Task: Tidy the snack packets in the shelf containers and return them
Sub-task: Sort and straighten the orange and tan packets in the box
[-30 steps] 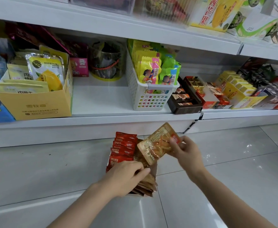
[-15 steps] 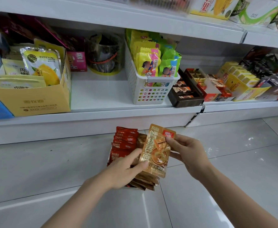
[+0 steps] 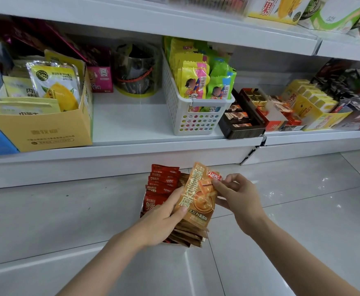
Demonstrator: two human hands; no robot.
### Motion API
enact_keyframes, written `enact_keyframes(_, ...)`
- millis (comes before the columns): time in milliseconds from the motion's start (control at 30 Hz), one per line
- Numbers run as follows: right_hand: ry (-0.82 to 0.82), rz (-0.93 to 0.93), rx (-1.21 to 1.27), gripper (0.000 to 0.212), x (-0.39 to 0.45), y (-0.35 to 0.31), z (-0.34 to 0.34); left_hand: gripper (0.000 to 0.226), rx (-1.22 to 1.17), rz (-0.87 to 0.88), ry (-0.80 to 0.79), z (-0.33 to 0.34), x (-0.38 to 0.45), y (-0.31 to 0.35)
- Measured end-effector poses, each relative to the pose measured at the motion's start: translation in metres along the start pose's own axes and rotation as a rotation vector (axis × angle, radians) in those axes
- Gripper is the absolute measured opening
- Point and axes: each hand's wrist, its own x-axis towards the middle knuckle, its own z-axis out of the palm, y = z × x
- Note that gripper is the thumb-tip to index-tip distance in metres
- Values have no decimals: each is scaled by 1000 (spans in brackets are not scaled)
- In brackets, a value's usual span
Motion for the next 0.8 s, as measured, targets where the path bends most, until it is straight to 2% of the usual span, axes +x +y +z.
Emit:
enact_keyframes(67, -21, -48, -79, 31, -5, 4, 7, 47, -8, 24, 65, 1, 2, 1)
enact_keyframes(133, -76, -9, -90, 57, -11, 7, 14, 46, -6, 32, 108, 2, 4, 3)
enact_keyframes(167, -99, 33, -65, 63, -13, 9, 18, 46, 8, 43, 103, 2, 4, 4)
enact_keyframes(200, -113, 74, -25, 60, -14, 9, 20, 46, 33, 66, 81, 3, 4, 4)
enact_keyframes(267, -117, 104, 26, 36, -13, 6, 22, 45, 70, 123, 11, 4, 2, 4)
enact_keyframes(333, -93, 79, -4, 21, -10, 3, 18, 49, 27, 150, 25, 4, 1, 1)
enact_keyframes(467, -99, 79, 67, 18, -6, 0, 7, 55, -276, 58, 242, 0, 2, -1)
enact_keyframes(567, -151, 101, 161, 18, -5, 1, 2, 62, -309, 1, 188, -5, 1, 0)
enact_keyframes(667, -199, 123, 209, 19, -5, 2, 3, 57, -275, 0, 119, -4, 1, 3)
enact_keyframes(800, -206, 129, 220, 21, -5, 5, 8, 47, -300, 48, 125, 0, 0, 4)
